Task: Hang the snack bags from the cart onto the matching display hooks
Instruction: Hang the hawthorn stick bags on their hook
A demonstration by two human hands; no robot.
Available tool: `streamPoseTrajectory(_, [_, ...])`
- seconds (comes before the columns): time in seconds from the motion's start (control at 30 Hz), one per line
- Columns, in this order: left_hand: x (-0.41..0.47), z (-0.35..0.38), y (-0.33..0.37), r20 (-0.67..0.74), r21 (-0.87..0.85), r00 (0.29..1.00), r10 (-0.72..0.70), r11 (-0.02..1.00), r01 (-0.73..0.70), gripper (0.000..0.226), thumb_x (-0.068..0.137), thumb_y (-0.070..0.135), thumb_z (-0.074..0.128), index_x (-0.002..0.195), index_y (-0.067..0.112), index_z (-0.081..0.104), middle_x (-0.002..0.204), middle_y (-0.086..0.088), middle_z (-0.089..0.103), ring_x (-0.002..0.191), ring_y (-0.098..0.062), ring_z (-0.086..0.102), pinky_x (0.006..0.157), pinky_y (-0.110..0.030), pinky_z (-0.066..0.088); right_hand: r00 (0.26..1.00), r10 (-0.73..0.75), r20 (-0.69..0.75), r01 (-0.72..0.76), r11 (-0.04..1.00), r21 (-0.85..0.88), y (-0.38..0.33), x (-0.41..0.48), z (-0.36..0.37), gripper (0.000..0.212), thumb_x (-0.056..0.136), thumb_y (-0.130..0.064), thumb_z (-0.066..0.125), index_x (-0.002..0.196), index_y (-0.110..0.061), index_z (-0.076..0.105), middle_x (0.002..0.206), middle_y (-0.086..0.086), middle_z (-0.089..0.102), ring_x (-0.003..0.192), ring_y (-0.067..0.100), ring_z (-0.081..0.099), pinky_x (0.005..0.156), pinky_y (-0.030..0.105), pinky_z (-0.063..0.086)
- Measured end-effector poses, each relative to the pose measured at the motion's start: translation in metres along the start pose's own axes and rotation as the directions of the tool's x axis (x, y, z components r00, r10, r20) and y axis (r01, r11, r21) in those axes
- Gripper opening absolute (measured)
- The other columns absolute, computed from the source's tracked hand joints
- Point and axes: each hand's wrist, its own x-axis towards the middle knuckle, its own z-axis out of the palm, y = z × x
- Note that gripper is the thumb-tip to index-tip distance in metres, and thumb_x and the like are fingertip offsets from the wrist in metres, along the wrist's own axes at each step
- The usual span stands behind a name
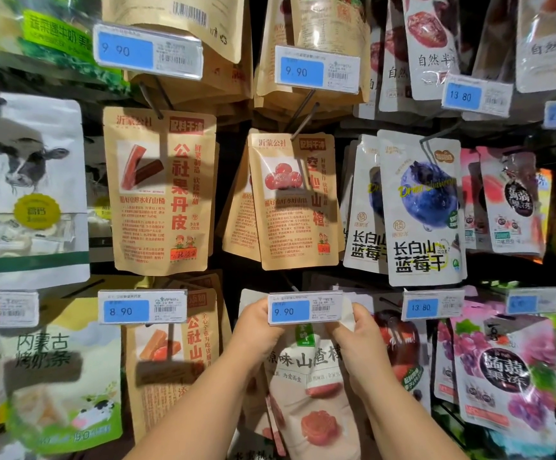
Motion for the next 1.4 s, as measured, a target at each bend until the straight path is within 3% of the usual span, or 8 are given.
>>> streamPoseTrajectory(0.17, [0.0,-0.001,-0.001,0.01,0.048,1.0,-0.004,0.999,0.004,0.03,0.084,-0.004,0.065,0.085,0.026,0.068,0.083,0.013,0.069,0.075,0.005,0.062,0.058,-0.006,0.046,1.0,0.003,0.0,-0.003,1.0,0.03,0.002,-0.001,-0.001,0.023,0.09,-0.001,0.062,0.094,-0.024,0.062,0.09,-0.002,0.075,0.088,0.02,0.071,0.078,0.039,0.057])
streamPoseTrajectory(0.37, [-0.003,0.001,-0.003,-0.011,0.074,0.999,0.033,0.997,-0.032,0.022,0.087,-0.001,0.064,0.092,0.02,0.067,0.086,0.013,0.066,0.079,0.004,0.06,0.059,-0.004,0.046,1.0,0.017,0.005,-0.017,0.998,0.063,0.007,0.001,0.002,0.025,0.089,-0.002,0.063,0.096,-0.027,0.064,0.088,-0.001,0.076,0.083,0.026,0.073,0.075,0.047,0.059])
streamPoseTrajectory(0.47, [-0.003,0.003,0.0,-0.008,0.08,0.997,0.077,0.994,-0.076,0.023,0.086,-0.005,0.063,0.096,0.015,0.069,0.085,0.014,0.064,0.077,0.006,0.059,0.062,-0.003,0.046,1.0,-0.002,0.0,0.002,0.997,0.074,0.007,0.002,0.0,0.026,0.089,-0.001,0.062,0.097,-0.025,0.063,0.088,-0.003,0.076,0.085,0.023,0.072,0.077,0.045,0.058])
streamPoseTrajectory(0.77, [0.005,0.002,-0.004,-0.004,0.129,0.997,0.08,0.989,-0.079,0.032,0.086,-0.003,0.062,0.082,0.029,0.065,0.081,0.017,0.065,0.08,0.0,0.061,0.065,-0.007,0.047,0.999,-0.042,0.013,0.039,0.985,0.17,0.009,0.007,-0.005,0.018,0.09,-0.011,0.067,0.101,-0.024,0.064,0.093,-0.009,0.076,0.083,0.008,0.072,0.068,0.023,0.054])
streamPoseTrajectory(0.9, [0.003,0.002,-0.011,-0.041,0.047,0.997,0.07,0.997,-0.068,0.035,0.087,-0.002,0.064,0.081,0.033,0.065,0.088,0.012,0.067,0.086,-0.003,0.063,0.065,-0.007,0.048,1.0,-0.027,0.01,0.024,0.984,0.178,0.015,0.005,-0.004,0.017,0.09,-0.011,0.066,0.103,-0.022,0.064,0.094,-0.003,0.077,0.085,0.014,0.073,0.07,0.03,0.056])
streamPoseTrajectory(1.03, [0.003,-0.002,-0.024,-0.104,0.053,0.982,0.156,0.987,-0.151,0.037,0.082,0.006,0.074,0.082,0.042,0.069,0.102,0.004,0.071,0.098,-0.01,0.066,0.08,-0.021,0.053,0.999,-0.036,0.012,0.034,0.983,0.181,0.018,0.004,-0.006,0.024,0.09,-0.014,0.067,0.113,-0.02,0.064,0.099,-0.005,0.076,0.091,0.013,0.073,0.075,0.031,0.056])
streamPoseTrajectory(1.2, [0.0,-0.007,-0.027,-0.129,0.212,0.952,0.279,0.945,-0.248,0.028,0.082,0.018,0.075,0.085,0.044,0.065,0.096,0.014,0.065,0.094,0.009,0.058,0.077,-0.002,0.042,1.0,-0.02,0.0,0.02,0.989,0.147,0.023,0.001,-0.003,0.027,0.089,-0.023,0.069,0.116,-0.023,0.063,0.104,-0.009,0.075,0.097,0.012,0.071,0.086,0.04,0.056])
streamPoseTrajectory(1.4, [-0.006,-0.014,-0.034,-0.152,0.218,0.94,0.304,0.938,-0.268,0.017,0.076,0.031,0.078,0.084,0.042,0.067,0.099,0.012,0.06,0.096,0.005,0.055,0.081,-0.006,0.04,1.0,-0.012,0.002,0.011,0.99,0.137,0.028,-0.005,0.0,0.046,0.082,-0.043,0.072,0.121,-0.023,0.06,0.112,-0.007,0.073,0.106,0.014,0.068,0.096,0.049,0.052])
